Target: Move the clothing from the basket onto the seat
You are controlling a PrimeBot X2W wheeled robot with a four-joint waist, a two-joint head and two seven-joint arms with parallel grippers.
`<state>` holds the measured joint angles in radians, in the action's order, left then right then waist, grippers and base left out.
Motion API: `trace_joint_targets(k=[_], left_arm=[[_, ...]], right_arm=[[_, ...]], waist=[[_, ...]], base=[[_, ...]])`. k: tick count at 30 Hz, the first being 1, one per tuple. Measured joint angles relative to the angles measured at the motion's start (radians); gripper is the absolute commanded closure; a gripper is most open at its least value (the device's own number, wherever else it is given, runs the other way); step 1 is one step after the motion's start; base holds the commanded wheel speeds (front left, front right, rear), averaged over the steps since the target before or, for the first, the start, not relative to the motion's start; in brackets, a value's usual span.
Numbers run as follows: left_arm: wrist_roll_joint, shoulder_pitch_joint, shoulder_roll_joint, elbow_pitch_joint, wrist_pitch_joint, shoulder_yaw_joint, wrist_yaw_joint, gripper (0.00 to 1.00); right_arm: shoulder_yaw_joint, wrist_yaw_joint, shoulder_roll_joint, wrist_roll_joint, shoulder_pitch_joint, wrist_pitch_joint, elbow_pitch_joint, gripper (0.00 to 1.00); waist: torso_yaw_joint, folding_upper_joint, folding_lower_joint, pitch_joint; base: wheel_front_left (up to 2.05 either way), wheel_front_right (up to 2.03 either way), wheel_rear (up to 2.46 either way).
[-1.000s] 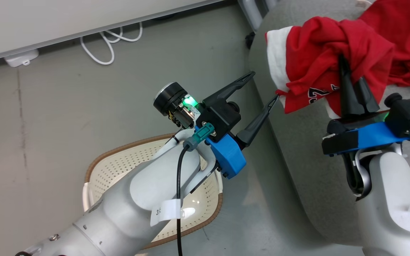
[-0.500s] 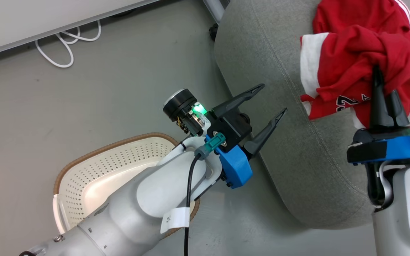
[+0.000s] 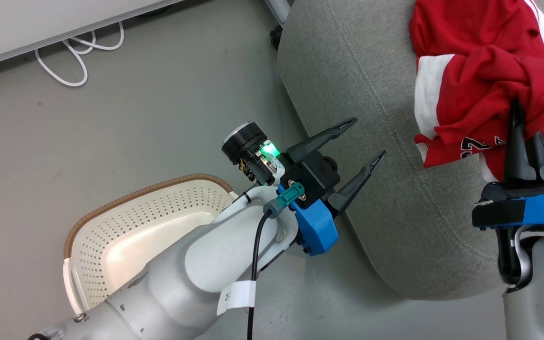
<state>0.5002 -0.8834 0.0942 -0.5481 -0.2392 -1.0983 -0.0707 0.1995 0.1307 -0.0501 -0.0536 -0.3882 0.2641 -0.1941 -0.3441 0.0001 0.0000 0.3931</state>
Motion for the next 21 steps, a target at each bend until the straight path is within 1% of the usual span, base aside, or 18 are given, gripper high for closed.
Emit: trace_joint_targets(k=[6,13,16,21], left_arm=[[0.0,-0.003,0.003,0.011,-0.001,-0.001,0.006,0.0],[-0.014,-0.043,0.027,0.039,0.01,0.005,0.019,0.0],[-0.026,-0.073,0.037,0.057,0.019,0.008,0.027,0.0],[-0.049,-0.123,0.057,0.096,0.032,0.009,0.035,0.0]], right_arm=[[-0.011,0.0,0.0,0.008,-0.014,0.0,0.02,1.0],[0.02,0.0,-0.003,0.04,-0.136,0.0,0.085,1.0],[0.046,0.0,-0.036,0.043,-0.221,0.0,0.107,1.0],[0.144,0.0,-0.101,0.033,-0.378,0.0,0.167,1.0]], waist=[[-0.001,0.0,0.0,0.014],[-0.002,0.0,0.0,0.07],[-0.001,0.0,0.0,0.11],[0.005,0.0,0.0001,0.196]], base=[[0.0,0.0,0.0],[0.0,0.0,0.0],[0.0,0.0,0.0],[0.0,0.0,0.0]])
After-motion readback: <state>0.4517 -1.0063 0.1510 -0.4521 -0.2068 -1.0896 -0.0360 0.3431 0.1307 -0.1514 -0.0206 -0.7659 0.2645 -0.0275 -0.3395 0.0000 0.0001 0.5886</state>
